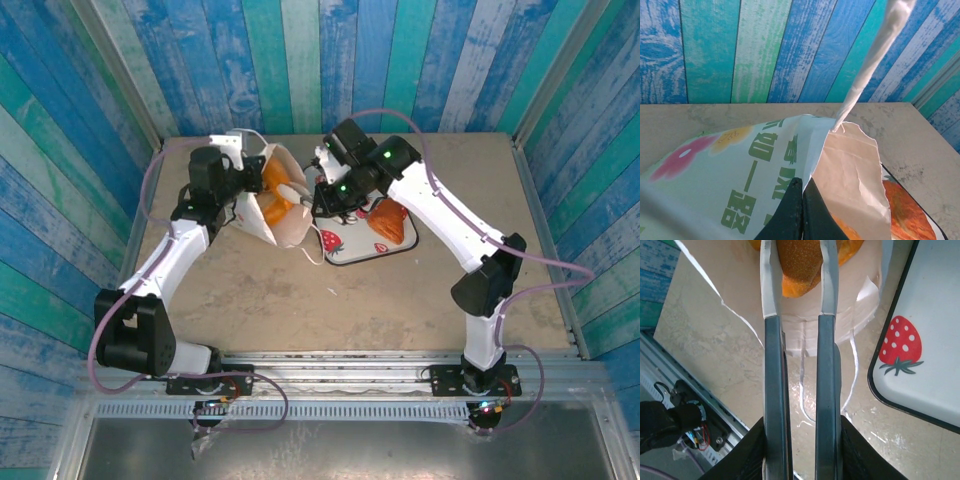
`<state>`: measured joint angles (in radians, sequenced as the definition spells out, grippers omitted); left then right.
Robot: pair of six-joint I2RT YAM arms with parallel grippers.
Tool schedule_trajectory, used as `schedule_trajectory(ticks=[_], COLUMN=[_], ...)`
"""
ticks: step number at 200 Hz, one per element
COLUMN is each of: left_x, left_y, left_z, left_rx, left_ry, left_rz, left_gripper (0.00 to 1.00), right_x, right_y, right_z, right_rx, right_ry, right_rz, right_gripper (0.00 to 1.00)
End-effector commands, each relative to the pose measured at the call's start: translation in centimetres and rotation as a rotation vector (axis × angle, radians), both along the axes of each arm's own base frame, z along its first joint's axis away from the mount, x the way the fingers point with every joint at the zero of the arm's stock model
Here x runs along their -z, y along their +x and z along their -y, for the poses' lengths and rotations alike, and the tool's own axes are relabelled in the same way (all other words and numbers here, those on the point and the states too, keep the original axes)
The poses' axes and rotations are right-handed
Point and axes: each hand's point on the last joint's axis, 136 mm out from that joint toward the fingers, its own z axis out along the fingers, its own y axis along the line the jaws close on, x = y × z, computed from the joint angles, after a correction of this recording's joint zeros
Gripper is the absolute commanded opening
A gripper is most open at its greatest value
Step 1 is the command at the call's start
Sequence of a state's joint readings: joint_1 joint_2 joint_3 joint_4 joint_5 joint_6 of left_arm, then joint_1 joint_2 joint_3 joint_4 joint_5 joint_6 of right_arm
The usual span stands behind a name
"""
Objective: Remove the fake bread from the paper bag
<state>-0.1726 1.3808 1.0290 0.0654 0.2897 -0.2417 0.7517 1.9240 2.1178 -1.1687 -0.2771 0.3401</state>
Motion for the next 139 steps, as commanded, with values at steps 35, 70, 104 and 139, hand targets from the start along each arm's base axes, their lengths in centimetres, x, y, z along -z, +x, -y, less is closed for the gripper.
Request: schedule_trajectory(ticks=[35,70,104,139], left_x=[-1.6,-1.7,-1.9,-1.6], left_y=[1.8,2.8,3.6,4.1], left_z=[-1.0,-1.4,-1.6,-1.5], left_rx=[-0.094,-0.130,-0.148,-0.151], left_ry=[-0.006,-0.004,0.002,-0.004], left_rz=[-0.006,-0.025,-0.037,-0.053], left_gripper=[0.00,0.00,0.00,0.00], right_x=[-4.2,-5.1,-6.4,-7.9], right_y=[-3.3,-4.8,-6.4,-7.4], right_z=[3.5,6.2,8.1,9.8], right_rx=[-0.031,-0.004,0.009,0.037], right_ry=[-0.015,-0.054,-0.046,-0.025], right_rz=[0.096,0.120,0.146,0.194], right_gripper=[0.00,0.01,0.01,0.01])
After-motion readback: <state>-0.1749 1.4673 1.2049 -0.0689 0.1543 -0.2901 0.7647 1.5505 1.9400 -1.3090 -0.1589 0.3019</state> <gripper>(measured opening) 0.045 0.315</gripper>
